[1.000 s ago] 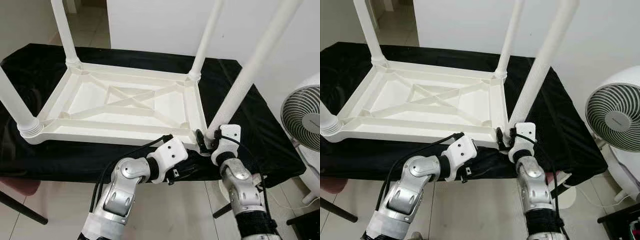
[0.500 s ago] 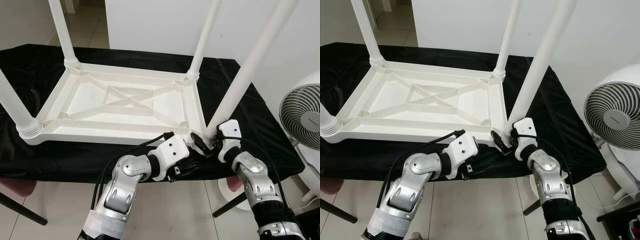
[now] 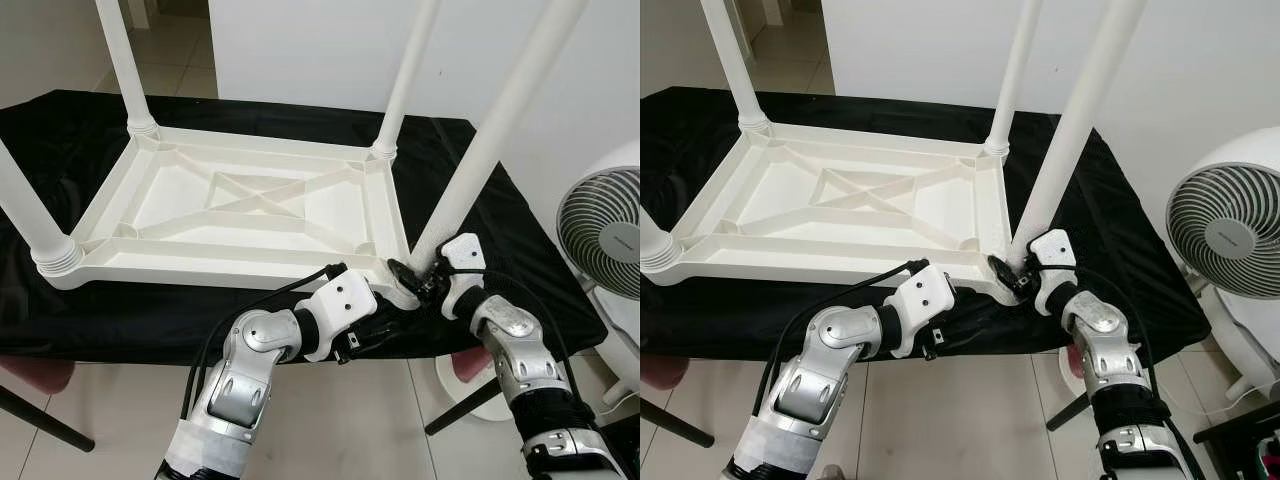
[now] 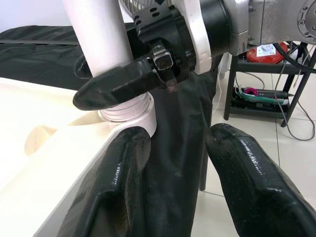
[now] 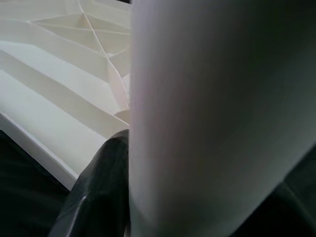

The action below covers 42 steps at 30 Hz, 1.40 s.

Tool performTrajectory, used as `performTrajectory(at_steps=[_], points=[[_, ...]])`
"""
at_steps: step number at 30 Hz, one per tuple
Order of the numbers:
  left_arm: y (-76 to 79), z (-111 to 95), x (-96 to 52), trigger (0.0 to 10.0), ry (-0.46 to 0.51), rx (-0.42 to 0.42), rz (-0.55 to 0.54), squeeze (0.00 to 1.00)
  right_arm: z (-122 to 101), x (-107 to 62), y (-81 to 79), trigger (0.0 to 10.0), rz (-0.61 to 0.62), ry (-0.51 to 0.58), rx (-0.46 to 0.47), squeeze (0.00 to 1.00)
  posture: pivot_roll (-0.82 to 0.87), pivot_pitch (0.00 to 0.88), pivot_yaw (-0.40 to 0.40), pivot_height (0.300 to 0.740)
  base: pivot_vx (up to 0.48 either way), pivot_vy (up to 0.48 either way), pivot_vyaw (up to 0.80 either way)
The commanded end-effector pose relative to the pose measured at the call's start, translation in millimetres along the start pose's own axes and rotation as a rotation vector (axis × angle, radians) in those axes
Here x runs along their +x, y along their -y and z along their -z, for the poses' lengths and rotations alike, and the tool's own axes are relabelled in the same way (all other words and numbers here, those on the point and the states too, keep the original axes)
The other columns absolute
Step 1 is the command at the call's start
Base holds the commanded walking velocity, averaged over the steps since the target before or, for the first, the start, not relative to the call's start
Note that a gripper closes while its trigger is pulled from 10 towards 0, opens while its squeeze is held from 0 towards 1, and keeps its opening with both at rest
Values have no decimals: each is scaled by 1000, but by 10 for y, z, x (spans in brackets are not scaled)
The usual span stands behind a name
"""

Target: Building children table

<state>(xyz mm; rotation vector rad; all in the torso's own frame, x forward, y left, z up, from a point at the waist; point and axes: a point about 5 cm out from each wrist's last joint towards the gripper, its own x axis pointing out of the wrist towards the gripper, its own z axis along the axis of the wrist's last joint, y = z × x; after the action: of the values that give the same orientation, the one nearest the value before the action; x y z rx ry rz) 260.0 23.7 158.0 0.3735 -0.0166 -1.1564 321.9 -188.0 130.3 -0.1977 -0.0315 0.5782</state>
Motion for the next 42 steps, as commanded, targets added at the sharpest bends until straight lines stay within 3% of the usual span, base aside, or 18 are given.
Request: performTrajectory(at_steps=[1,9,13,15,18,21,24,26,30,40,41,42], points=[[-48,-24,50,10000,26,-41,-226,0,95,-12,-44,0,-31,-59,-20,0,103,41,-63,740,0,0,0],[-28,-22,53,10000,27,-40,-218,0,138,-42,-20,0,76,-62,41,0,98,35,-62,740,0,0,0],[1,-19,52,10000,27,-42,-211,0,179,-32,-26,0,310,-48,130,0,100,34,-64,740,0,0,0],[1,-19,52,10000,27,-42,-211,0,179,-32,-26,0,310,-48,130,0,100,34,-64,740,0,0,0],[6,-16,52,10000,26,-42,-207,0,231,-19,-112,0,515,-47,234,0,101,31,-66,740,0,0,0],[12,-16,54,10000,25,-42,-205,0,240,-17,-176,0,616,-45,273,0,102,27,-67,740,0,0,0],[12,-16,54,10000,25,-42,-205,0,240,-17,-176,0,616,-45,273,0,102,27,-67,740,0,0,0],[19,-15,57,10000,26,-41,-202,0,245,-30,-236,0,748,-48,308,0,103,20,-71,740,0,0,0],[25,-16,64,10000,27,-41,-200,0,230,-40,-272,0,863,-46,337,0,105,16,-74,740,0,0,0],[28,0,55,10000,21,-38,-201,0,161,1,-245,0,905,-46,321,0,112,10,-84,740,0,0,0],[26,-2,57,10000,22,-38,-203,0,152,20,-255,7059,888,-48,315,0,113,10,-87,740,0,0,0],[26,-2,57,10000,22,-38,-203,0,152,20,-255,7059,888,-48,315,0,113,10,-87,740,0,0,0]])
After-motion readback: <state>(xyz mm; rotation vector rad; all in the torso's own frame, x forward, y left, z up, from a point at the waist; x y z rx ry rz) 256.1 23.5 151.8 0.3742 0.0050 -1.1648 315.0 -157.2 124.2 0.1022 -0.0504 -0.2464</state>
